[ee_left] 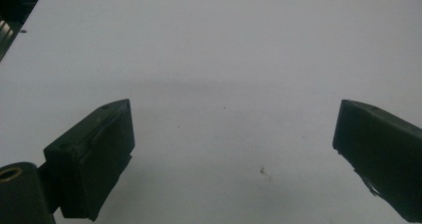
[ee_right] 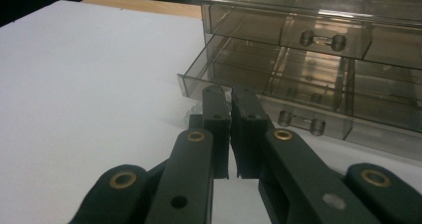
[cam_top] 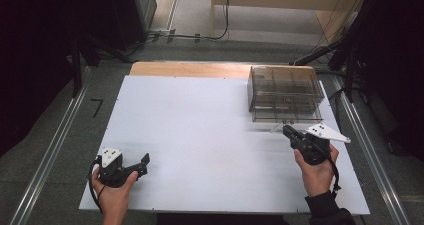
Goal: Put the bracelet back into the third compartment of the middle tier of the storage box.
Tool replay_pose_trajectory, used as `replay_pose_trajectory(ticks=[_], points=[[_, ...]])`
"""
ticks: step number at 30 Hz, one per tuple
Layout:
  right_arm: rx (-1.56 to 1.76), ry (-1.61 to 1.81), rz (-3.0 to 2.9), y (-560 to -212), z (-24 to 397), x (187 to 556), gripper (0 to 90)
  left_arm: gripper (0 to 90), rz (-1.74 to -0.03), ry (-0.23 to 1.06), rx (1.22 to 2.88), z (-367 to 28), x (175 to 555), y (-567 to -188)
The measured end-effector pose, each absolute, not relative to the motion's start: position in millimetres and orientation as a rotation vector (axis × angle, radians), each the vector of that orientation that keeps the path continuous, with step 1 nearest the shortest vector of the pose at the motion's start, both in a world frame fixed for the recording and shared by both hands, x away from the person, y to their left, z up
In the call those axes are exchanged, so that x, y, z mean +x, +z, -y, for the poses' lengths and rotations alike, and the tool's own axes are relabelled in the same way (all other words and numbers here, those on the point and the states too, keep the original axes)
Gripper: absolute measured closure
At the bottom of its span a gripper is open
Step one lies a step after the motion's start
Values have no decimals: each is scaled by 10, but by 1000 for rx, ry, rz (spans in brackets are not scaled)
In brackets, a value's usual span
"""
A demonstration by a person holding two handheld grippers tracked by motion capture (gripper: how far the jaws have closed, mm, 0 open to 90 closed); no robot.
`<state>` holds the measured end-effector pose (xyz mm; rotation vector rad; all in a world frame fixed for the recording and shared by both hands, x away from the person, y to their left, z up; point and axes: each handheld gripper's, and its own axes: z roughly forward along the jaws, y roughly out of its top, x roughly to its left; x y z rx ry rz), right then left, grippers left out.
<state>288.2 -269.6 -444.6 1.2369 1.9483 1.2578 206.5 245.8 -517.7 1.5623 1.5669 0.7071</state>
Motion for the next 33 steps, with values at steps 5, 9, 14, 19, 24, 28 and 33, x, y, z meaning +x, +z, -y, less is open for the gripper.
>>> replay_pose_trajectory(ticks=[5,9,14,19,24,28,33], points=[[1238,1265,-1928,-4412,2749,2894,837,33,-1566,708,1562,-2457,2065,-5175],[1252,1276,-1897,-4361,2807,2914,837,33,-1567,709,1562,-2461,2065,-5176],[1263,1288,-1875,-4330,2854,2931,836,33,-1566,709,1562,-2460,2065,-5175],[1268,1295,-1855,-4298,2899,2950,837,33,-1565,709,1563,-2459,2064,-5174],[1287,1309,-1814,-4243,2984,2996,837,33,-1564,709,1564,-2460,2064,-5173],[1303,1324,-1782,-4209,3053,3033,837,33,-1564,708,1563,-2459,2065,-5174],[1327,1326,-1760,-4200,3112,3065,837,33,-1565,708,1564,-2460,2066,-5175]])
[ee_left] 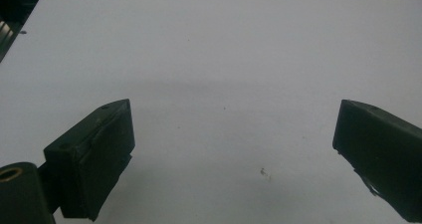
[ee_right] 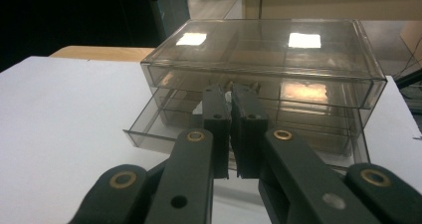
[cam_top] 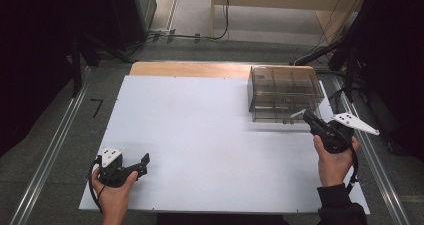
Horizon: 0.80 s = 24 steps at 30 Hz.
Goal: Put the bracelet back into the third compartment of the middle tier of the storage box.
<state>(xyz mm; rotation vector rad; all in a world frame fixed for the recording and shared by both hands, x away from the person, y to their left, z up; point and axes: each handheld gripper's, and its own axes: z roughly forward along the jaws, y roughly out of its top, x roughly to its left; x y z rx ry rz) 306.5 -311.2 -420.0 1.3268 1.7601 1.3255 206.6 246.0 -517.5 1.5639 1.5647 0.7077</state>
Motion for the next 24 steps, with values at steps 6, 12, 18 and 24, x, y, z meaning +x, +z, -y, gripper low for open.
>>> replay_pose_trajectory(ticks=[6,12,18,24], points=[[1345,1318,-1742,-4212,3182,3110,837,33,-1563,708,1569,-2460,2067,-5174],[1364,1304,-1729,-4237,3230,3177,837,33,-1560,707,1568,-2452,2070,-5175],[1386,1290,-1707,-4260,3272,3231,837,33,-1561,704,1568,-2456,2070,-5177],[1412,1281,-1687,-4291,3318,3287,837,33,-1562,704,1568,-2454,2070,-5177]])
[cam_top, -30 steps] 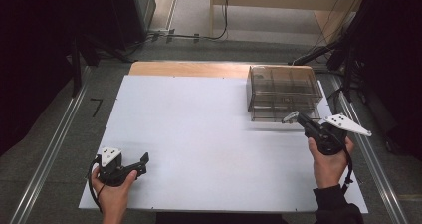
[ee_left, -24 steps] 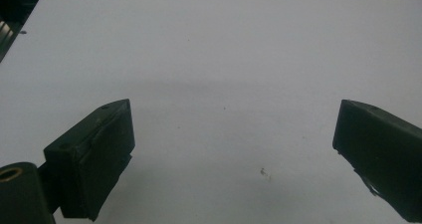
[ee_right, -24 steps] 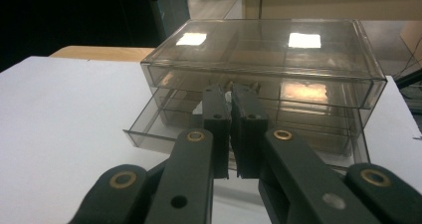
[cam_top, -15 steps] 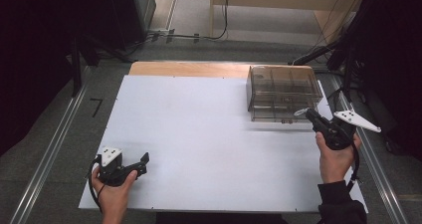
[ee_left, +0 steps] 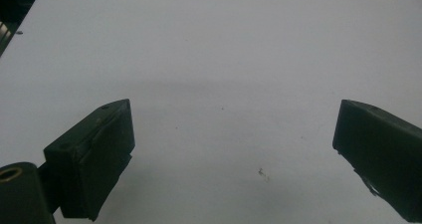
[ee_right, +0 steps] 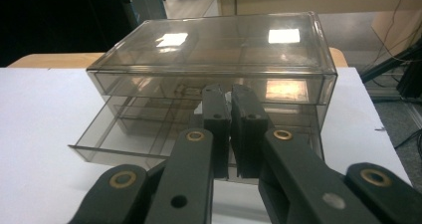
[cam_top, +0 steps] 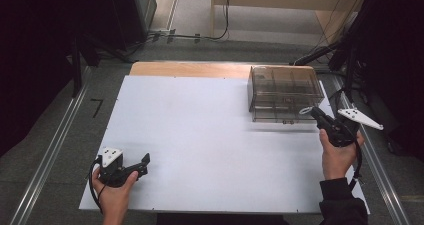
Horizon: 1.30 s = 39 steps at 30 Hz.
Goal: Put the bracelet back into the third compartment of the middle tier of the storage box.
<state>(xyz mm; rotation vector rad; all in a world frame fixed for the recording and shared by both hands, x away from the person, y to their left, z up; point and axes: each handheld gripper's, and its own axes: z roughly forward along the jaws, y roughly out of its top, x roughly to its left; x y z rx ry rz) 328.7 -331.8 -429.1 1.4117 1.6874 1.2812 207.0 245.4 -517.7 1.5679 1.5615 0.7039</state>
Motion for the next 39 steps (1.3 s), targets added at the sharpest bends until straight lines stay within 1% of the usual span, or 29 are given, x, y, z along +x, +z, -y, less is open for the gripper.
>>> replay_pose_trajectory(ticks=[19,39], points=[[1471,1211,-1666,-4468,3367,3516,836,33,-1561,697,1563,-2456,2074,-5182],[1567,1089,-1721,-4648,3436,3616,835,33,-1561,694,1566,-2457,2078,-5184]])
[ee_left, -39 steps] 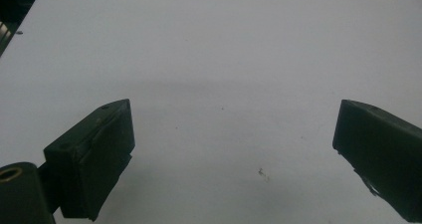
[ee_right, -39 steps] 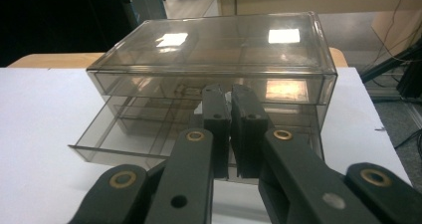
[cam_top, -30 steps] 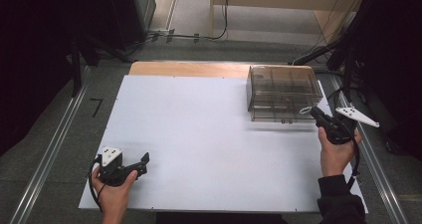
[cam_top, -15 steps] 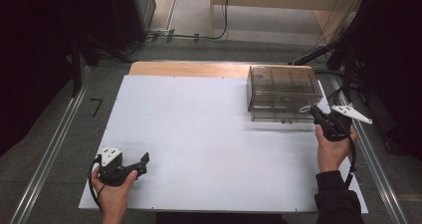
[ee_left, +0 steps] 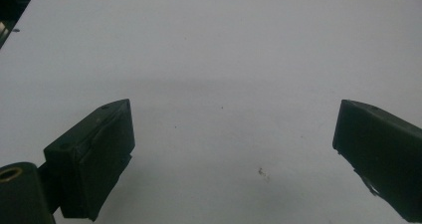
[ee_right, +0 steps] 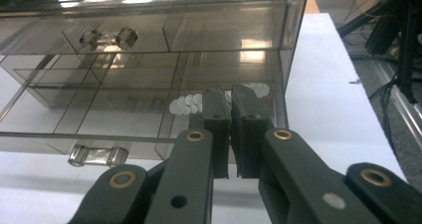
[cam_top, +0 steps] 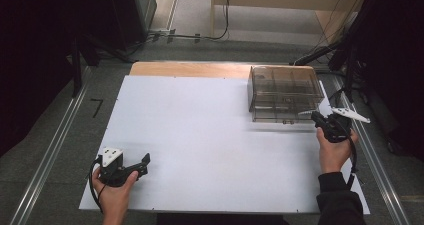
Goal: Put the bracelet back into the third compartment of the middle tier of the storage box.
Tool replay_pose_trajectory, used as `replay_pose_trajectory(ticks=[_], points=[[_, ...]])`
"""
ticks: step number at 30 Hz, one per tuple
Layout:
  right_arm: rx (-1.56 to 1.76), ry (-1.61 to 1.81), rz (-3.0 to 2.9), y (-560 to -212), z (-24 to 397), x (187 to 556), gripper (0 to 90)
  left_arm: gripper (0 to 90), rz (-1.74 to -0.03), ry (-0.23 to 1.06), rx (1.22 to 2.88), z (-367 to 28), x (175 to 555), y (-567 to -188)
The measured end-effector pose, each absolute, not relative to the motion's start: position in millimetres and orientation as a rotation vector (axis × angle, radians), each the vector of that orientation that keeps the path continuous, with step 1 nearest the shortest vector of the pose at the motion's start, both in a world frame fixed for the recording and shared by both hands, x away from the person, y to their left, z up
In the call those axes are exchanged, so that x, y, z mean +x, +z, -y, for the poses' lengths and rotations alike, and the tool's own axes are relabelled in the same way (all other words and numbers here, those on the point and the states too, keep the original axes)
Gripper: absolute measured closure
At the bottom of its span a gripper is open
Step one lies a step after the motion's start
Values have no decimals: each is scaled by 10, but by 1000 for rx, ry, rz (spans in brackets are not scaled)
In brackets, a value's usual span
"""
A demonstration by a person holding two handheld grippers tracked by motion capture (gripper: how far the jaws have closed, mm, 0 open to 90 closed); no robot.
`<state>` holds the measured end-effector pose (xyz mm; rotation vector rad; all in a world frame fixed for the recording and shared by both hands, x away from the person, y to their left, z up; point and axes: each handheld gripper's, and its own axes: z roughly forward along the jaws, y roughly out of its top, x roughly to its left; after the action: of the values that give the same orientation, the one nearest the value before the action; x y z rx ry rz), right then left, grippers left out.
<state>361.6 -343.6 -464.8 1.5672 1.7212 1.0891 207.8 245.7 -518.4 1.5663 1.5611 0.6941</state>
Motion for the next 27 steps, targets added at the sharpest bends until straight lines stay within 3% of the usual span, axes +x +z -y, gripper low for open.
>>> replay_pose_trajectory(ticks=[27], points=[[1611,1180,-1646,-4509,3533,3514,594,33,-1557,691,1570,-2459,2077,-5183]])
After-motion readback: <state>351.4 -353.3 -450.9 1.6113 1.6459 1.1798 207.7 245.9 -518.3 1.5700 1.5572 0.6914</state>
